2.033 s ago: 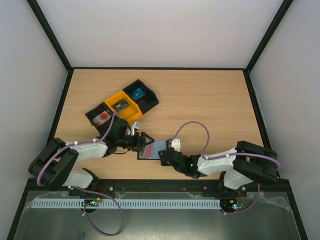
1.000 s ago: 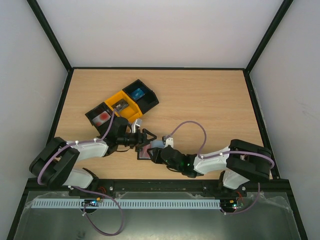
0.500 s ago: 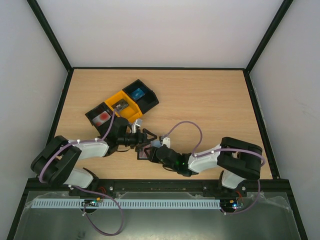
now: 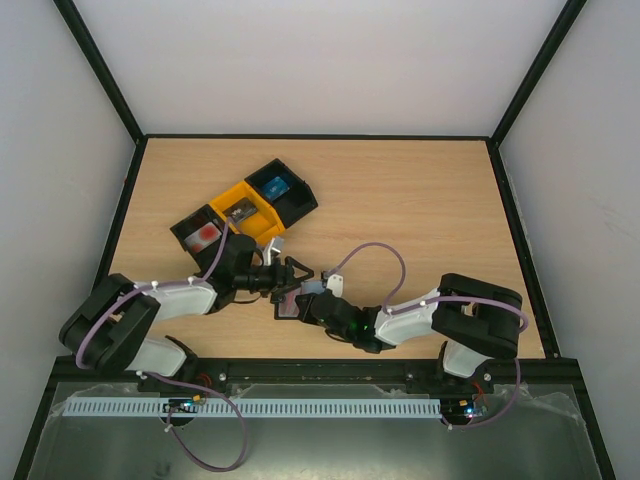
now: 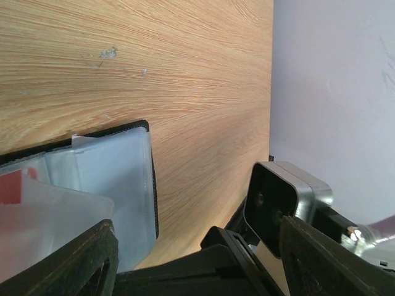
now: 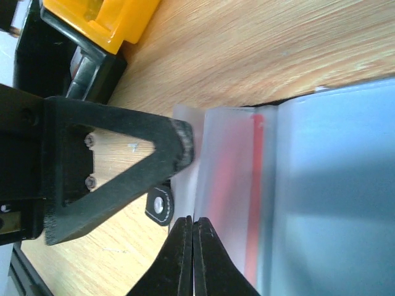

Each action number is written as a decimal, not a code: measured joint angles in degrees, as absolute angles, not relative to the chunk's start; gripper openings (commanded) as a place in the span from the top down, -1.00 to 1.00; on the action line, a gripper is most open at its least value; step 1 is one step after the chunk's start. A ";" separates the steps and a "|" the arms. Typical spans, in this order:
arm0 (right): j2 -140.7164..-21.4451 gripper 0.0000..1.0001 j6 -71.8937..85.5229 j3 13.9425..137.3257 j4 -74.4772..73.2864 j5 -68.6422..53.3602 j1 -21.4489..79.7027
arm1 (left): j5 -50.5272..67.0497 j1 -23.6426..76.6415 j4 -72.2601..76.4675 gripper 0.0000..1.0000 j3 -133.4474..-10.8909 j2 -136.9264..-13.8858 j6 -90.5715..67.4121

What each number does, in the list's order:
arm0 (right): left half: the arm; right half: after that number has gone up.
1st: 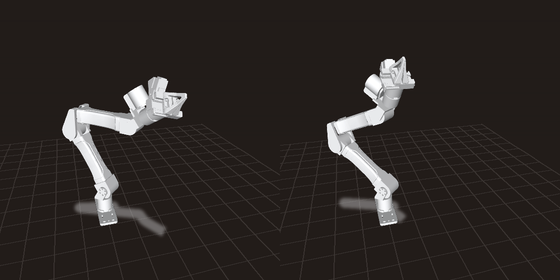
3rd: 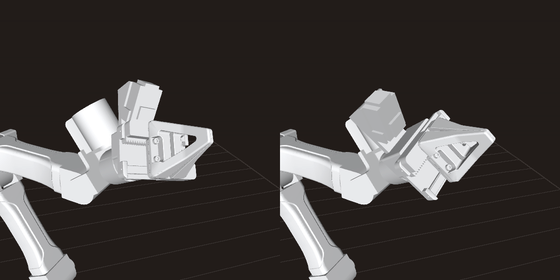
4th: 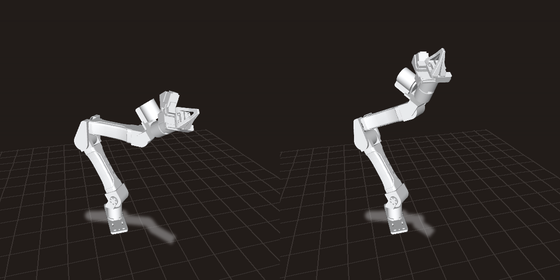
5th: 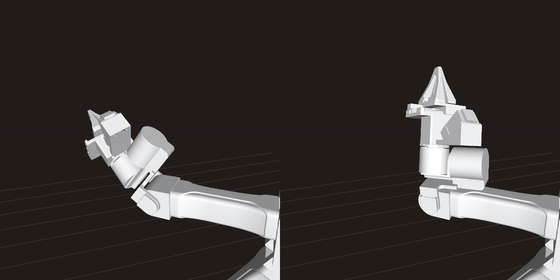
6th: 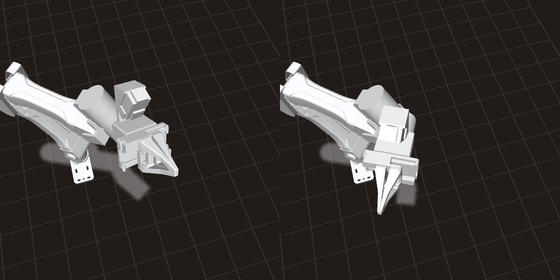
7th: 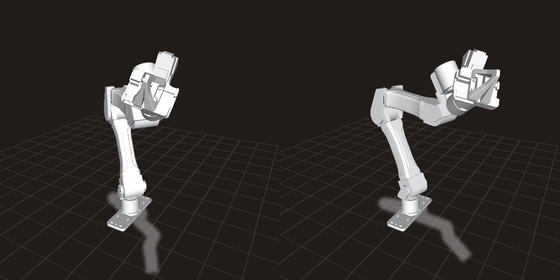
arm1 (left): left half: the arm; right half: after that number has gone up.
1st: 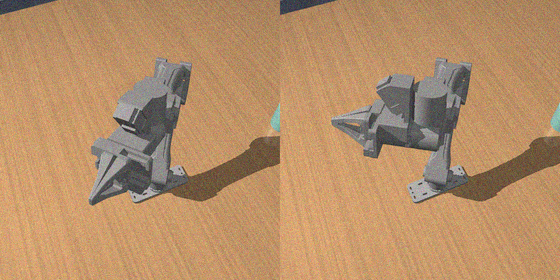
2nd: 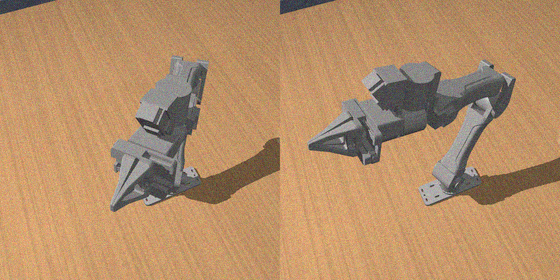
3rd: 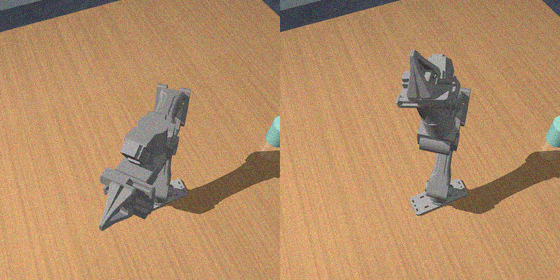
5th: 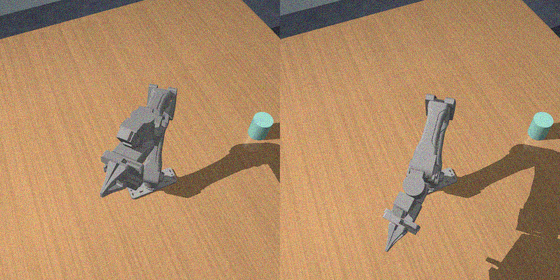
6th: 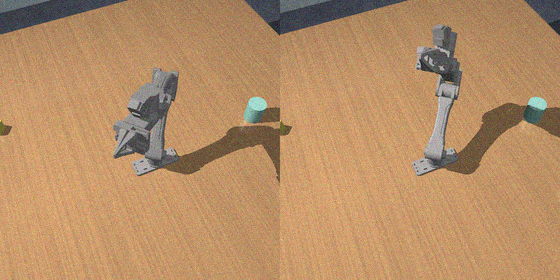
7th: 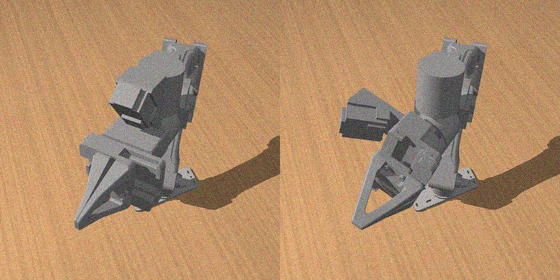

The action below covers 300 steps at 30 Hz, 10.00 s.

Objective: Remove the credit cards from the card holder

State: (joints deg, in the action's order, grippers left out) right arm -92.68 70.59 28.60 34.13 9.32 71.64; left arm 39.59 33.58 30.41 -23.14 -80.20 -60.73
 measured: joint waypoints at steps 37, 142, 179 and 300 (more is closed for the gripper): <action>-75.24 0.59 70.50 20.29 19.11 22.92 71.64 | 29.30 33.58 9.34 -0.32 -26.65 -71.64 -49.30; -98.76 0.67 64.58 28.67 38.06 3.16 66.96 | 23.09 31.57 8.38 0.42 -20.56 -74.81 -45.04; -99.24 0.66 66.26 29.52 37.67 4.03 66.70 | 23.97 31.22 8.25 0.61 -20.86 -74.19 -47.03; -101.75 0.67 75.66 22.65 54.02 -4.93 60.27 | 25.28 30.83 17.02 0.85 -18.70 -79.20 -47.72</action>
State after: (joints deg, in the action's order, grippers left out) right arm -101.75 75.66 22.65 54.02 -4.93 60.27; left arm 25.28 30.83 17.02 -18.70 -79.20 -47.72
